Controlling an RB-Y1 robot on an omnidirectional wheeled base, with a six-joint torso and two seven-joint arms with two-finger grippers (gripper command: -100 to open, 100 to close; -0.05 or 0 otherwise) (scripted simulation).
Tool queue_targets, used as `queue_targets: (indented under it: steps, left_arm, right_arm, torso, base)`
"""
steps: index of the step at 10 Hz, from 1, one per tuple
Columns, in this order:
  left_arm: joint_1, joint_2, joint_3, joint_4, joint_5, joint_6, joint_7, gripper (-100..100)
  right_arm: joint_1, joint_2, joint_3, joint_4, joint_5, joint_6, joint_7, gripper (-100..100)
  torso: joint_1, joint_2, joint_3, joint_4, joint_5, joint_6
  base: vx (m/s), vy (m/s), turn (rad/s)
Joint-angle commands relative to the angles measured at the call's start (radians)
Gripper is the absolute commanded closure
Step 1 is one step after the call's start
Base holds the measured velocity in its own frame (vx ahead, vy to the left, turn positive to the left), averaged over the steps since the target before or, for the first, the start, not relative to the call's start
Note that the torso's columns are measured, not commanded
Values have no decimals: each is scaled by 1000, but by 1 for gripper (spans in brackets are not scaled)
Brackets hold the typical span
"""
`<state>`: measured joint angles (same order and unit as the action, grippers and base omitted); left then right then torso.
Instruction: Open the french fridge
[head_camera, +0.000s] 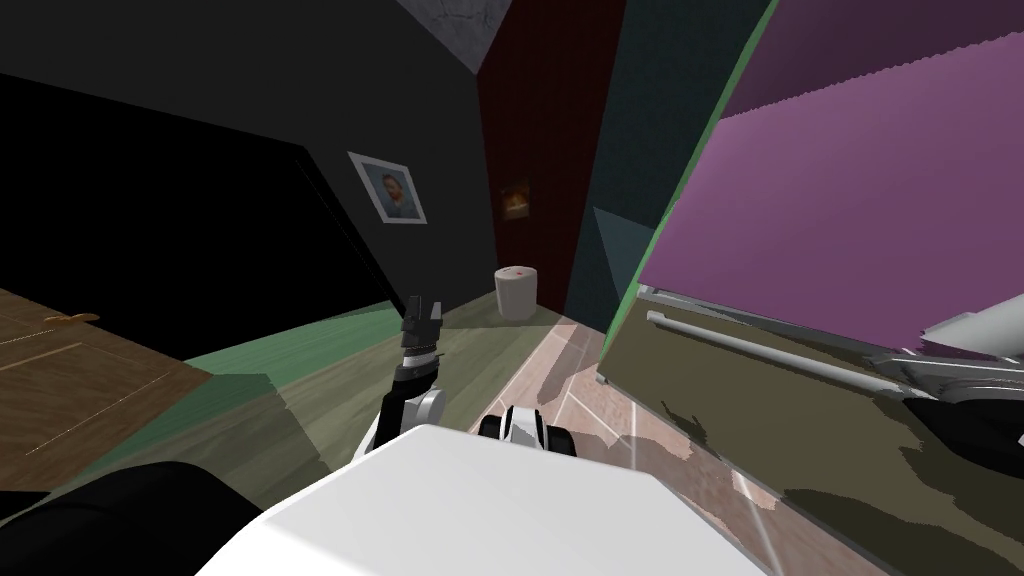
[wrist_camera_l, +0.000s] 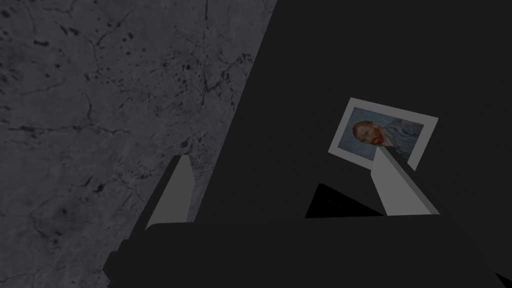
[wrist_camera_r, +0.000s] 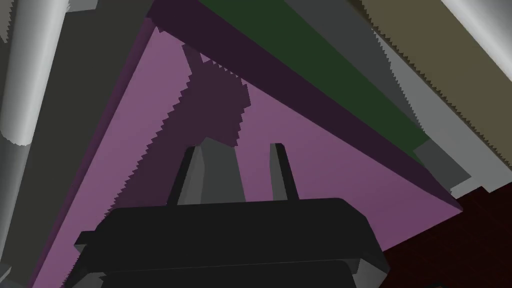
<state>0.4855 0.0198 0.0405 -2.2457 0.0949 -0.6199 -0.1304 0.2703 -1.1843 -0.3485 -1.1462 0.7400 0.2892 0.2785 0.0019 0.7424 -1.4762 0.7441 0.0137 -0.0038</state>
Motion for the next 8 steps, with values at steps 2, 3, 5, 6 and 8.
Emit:
queue_targets:
  steps: [2, 3, 5, 6, 8]
  left_arm:
    - [0, 0, 0, 0, 0, 0, 0, 0]
    - [0, 0, 0, 0, 0, 0, 0, 0]
    - [0, 0, 0, 0, 0, 0, 0, 0]
    - [0, 0, 0, 0, 0, 0, 0, 0]
    - [0, 0, 0, 0, 0, 0, 0, 0]
  right_arm:
    - [-18, -23, -2, -41, 57, -37, 8, -100]
    - [-16, -25, -1, -49, 61, -40, 10, -100]
    - [-5, -36, 6, -94, 85, -58, 18, -100]
    - [-4, -38, 7, -102, 89, -61, 19, -100]
    - [6, -47, 14, -143, 110, -76, 26, -100]
  torso:
    - [3, -5, -1, -6, -10, 3]
    - [0, -3, 0, -5, -11, 1]
    - [5, -5, 0, -6, -10, 1]
    - [4, -6, -1, -6, -9, -1]
    - [3, -7, -2, -6, -10, 0]
  base:
    - [-69, -114, 72]
    - [-121, -121, 40]
    - [-113, -117, 73]
    - [-101, -107, 57]
    - [-111, -108, 65]
